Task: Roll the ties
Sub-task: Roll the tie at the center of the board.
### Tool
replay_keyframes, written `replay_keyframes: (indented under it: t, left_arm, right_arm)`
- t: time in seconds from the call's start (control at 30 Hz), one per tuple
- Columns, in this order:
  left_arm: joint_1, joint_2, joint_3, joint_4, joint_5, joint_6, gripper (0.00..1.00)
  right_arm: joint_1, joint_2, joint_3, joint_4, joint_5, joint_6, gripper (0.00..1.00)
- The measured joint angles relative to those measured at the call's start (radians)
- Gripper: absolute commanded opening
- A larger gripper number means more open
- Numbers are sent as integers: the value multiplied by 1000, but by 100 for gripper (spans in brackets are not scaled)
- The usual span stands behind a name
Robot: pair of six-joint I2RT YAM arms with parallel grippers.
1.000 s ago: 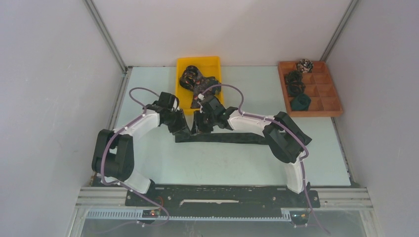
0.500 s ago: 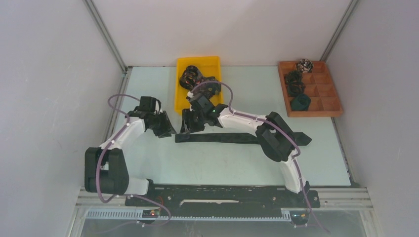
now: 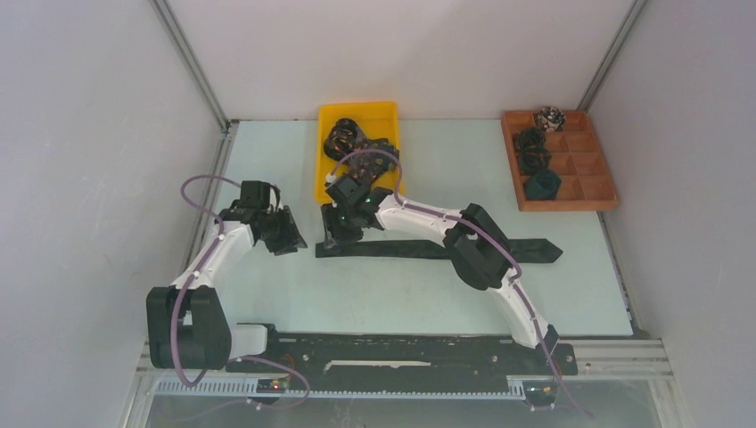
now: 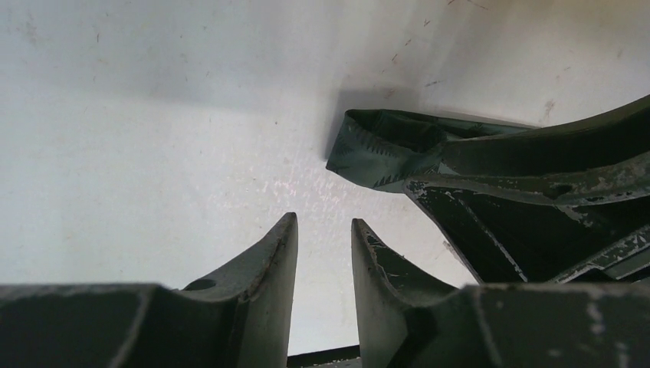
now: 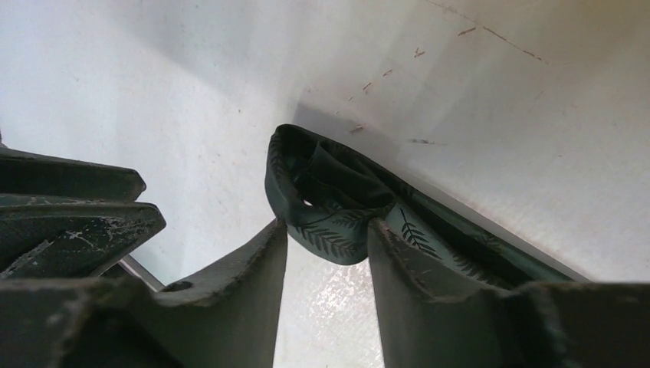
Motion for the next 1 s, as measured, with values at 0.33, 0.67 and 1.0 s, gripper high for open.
replay_keyframes:
  t: [0.33, 0.67, 1.0]
  left_arm:
    - [1, 0, -9, 0, -6, 11, 36]
    - [2, 0, -9, 10, 26, 11, 35]
    - [2, 1, -37, 63, 113, 5, 42]
  right_arm:
    - [1, 24, 21, -33, 10, -7, 6]
    - [-25, 24, 3, -16, -13, -5, 0]
    - [-71, 18, -94, 69, -94, 21, 0]
